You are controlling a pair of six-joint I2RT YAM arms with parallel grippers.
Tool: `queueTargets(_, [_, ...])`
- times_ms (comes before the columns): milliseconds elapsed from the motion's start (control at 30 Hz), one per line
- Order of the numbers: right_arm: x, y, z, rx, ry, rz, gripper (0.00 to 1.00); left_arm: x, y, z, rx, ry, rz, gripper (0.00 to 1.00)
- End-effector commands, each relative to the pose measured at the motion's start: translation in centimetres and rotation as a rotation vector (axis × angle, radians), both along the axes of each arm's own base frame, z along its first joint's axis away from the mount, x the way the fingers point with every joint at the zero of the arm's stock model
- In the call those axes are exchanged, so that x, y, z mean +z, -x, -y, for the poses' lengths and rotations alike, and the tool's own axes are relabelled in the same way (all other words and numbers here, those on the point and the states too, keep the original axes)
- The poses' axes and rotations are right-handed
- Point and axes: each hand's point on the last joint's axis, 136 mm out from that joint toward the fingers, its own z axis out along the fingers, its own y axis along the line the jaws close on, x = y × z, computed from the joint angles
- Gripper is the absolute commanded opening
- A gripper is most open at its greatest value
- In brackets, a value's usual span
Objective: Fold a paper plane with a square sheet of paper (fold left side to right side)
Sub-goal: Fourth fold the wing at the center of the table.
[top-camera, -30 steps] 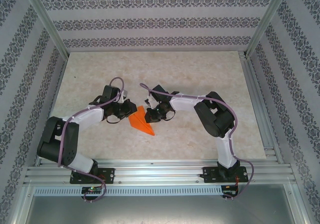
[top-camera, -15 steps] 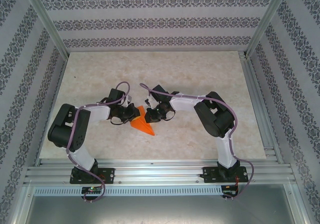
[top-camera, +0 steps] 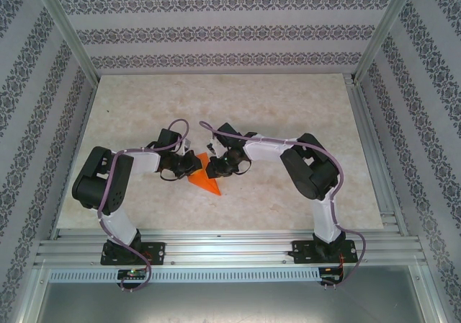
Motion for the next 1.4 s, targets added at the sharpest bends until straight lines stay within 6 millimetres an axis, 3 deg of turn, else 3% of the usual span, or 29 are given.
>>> queueTargets(0, [3.2, -0.3, 1.1, -0.012, 0.017, 0.074, 0.27, -2.6, 1.7, -0.6, -0.019, -0.065, -0.042, 0.07])
queueTargets(133, [4.0, 0.5, 1.6, -0.013, 0.008, 0.072, 0.25, -3.0, 2.2, -0.8, -0.017, -0.068, -0.049, 0.07])
queueTargets(467, [2.1, 2.4, -0.9, 0.004, -0.068, -0.001, 0.21, -3.4, 2.5, -1.1, -0.02, -0.084, -0.056, 0.06])
queueTargets(900, [-0.3, 5.0, -0.2, 0.006, -0.043, -0.067, 0.2, -3.3, 2.5, -1.3, -0.018, -0.099, -0.053, 0.05])
queueTargets(1367, [-2.1, 5.8, 1.6, 0.004, 0.035, -0.08, 0.2, -3.2, 2.5, -1.6, -0.018, -0.118, -0.05, 0.05])
